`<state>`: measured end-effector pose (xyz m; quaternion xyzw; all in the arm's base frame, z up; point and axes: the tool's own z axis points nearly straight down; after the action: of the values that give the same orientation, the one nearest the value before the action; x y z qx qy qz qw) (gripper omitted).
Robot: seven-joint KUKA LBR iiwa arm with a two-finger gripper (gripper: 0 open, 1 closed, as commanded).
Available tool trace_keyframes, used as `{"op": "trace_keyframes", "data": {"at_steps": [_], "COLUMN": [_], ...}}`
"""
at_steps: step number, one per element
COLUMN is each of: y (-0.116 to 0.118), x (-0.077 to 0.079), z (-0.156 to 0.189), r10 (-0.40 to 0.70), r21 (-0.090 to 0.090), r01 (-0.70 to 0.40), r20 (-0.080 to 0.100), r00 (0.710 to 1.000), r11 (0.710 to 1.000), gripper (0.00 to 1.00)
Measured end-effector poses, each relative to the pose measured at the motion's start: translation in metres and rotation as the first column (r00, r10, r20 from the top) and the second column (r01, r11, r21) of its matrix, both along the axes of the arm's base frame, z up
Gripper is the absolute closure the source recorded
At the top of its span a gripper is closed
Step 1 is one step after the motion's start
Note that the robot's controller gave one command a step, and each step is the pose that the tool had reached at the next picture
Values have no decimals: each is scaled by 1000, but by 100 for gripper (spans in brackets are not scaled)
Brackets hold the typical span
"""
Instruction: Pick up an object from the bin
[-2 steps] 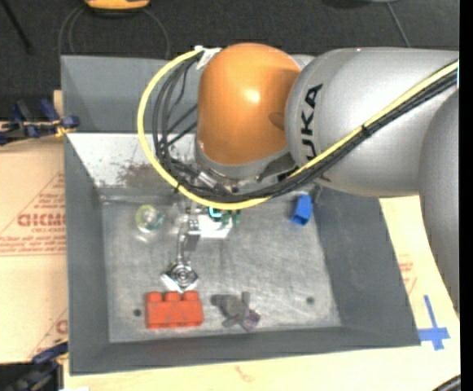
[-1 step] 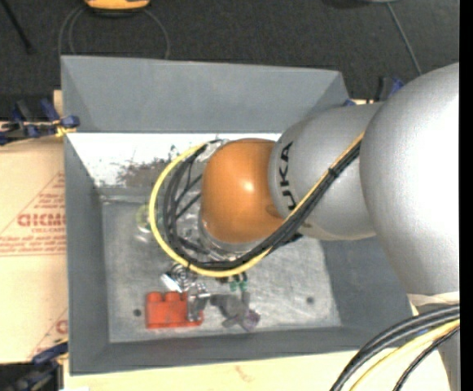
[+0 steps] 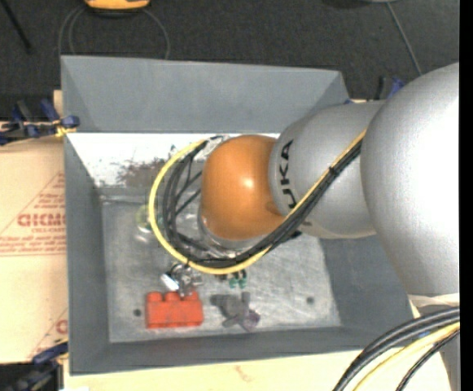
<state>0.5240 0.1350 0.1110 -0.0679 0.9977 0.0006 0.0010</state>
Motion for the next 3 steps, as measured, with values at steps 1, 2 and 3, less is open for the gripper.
{"op": "trace_keyframes", "data": {"at_steps": [1, 2, 3], "y": [0, -3, 17], "x": [4, 7, -34], "z": [-16, 124, 92], "r10": [212, 201, 299], "r21": [0, -2, -1], "r01": [-212, -201, -299], "r20": [5, 10, -2], "r00": [977, 980, 954], "r11": [977, 980, 954], "gripper": [100, 100, 100]}}
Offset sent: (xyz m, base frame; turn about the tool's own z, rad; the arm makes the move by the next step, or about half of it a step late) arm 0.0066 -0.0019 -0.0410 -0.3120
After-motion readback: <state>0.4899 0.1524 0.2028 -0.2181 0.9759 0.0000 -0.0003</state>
